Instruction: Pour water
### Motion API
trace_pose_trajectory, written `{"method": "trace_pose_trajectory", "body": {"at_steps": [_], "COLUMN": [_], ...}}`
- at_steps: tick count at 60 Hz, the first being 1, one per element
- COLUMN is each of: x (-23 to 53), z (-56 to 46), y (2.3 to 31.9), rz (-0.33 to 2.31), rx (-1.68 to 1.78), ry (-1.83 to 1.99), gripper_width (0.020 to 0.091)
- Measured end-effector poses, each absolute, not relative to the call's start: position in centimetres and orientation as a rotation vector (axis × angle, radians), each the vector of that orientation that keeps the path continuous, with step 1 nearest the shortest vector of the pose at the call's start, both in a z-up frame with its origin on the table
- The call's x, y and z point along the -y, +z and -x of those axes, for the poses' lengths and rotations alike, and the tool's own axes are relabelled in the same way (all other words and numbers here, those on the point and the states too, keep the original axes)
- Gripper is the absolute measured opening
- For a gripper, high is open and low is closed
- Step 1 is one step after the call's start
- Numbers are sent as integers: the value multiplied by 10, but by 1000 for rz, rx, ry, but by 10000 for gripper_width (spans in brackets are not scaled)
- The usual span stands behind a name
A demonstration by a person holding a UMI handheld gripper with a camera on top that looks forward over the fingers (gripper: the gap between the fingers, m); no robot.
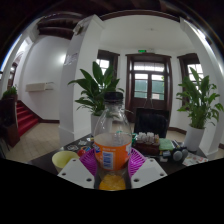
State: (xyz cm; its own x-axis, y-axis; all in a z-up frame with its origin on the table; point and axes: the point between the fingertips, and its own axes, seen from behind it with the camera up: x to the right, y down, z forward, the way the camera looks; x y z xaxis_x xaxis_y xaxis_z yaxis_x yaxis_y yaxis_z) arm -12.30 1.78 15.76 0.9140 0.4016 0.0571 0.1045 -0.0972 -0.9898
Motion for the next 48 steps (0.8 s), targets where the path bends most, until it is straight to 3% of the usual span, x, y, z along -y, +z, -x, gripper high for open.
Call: {"method": "trace_pose_trajectory", "body": {"at_steps": [15,16,17,31,42,46,48], "x": [-33,-33,-32,-31,-23,-16,-9], "z": [138,137,137,130,129,126,126], "y": [124,117,122,121,120,113,114], "rz": [1680,1692,1665,1658,1689,1725,1731], "rx": [381,382,370,328,317,298,284], "ry": [275,271,279,288,288,298,315], "gripper_width": [361,409,372,392,542,752,748]}}
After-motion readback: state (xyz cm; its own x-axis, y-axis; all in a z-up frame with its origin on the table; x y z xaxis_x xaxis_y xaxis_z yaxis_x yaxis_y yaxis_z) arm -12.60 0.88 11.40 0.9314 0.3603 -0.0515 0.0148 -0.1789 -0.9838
